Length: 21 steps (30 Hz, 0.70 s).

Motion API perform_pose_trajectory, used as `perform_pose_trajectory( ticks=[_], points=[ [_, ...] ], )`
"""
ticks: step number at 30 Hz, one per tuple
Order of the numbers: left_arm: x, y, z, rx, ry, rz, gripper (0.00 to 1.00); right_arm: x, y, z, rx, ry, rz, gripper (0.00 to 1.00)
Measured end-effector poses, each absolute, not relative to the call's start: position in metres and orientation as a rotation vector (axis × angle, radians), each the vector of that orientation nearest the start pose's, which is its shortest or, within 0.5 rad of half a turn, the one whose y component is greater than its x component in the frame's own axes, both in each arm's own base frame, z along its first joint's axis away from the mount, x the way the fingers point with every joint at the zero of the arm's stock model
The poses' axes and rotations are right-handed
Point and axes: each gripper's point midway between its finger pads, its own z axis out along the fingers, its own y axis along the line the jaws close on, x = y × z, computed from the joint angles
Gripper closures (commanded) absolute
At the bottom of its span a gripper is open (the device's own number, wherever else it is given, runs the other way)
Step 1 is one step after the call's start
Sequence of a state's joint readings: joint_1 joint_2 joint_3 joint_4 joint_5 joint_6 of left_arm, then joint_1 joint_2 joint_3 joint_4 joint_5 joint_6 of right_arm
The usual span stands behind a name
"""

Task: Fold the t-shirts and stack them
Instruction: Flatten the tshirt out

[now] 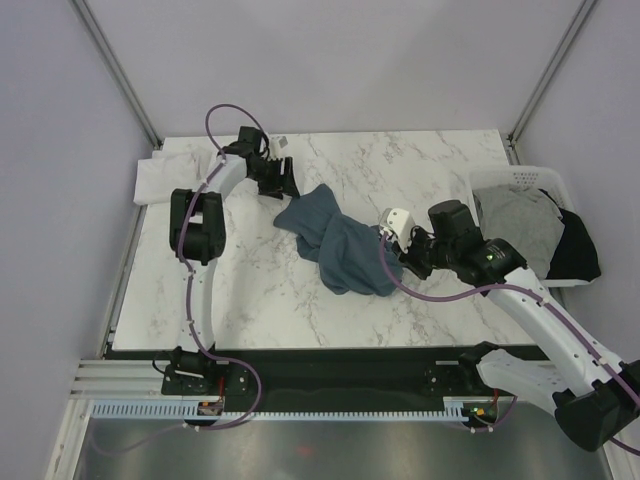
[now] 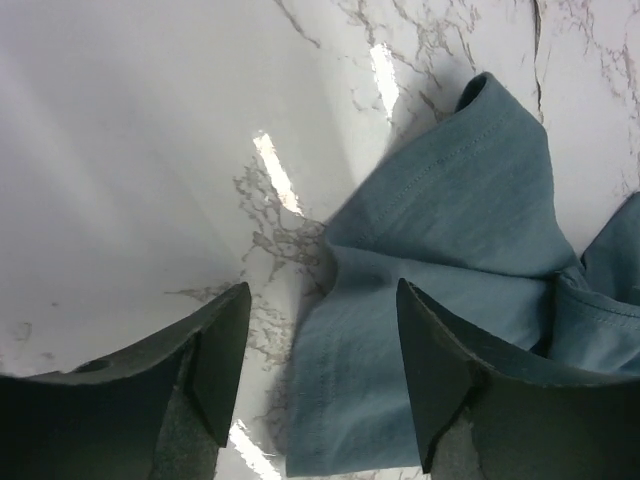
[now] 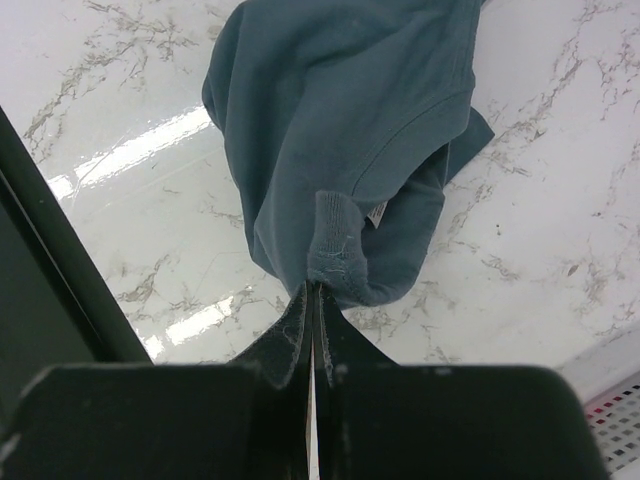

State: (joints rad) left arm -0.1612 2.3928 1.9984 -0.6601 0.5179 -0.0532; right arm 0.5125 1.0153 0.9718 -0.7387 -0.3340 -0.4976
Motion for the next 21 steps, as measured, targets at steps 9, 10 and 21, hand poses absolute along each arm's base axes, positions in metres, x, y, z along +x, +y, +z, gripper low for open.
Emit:
perform_pose_trajectory(
  ticks=[9, 10, 21],
  points=[
    [0.507, -0.196, 0.033, 0.414, 2.576, -0.747, 0.98, 0.226, 0.168, 0.187, -1.248, 1.959, 0.394, 1.00],
    [0.507, -0.195, 0.032, 0.418, 2.577, -0.745, 0.98, 0.227, 0.168, 0.187, -1.246, 1.958, 0.392, 1.00],
    [0.467, -0.157, 0.118, 0.456, 2.442, -0.532, 0.98, 0.266, 0.144, 0.201, -1.078, 1.935, 0.140, 1.00]
  ],
)
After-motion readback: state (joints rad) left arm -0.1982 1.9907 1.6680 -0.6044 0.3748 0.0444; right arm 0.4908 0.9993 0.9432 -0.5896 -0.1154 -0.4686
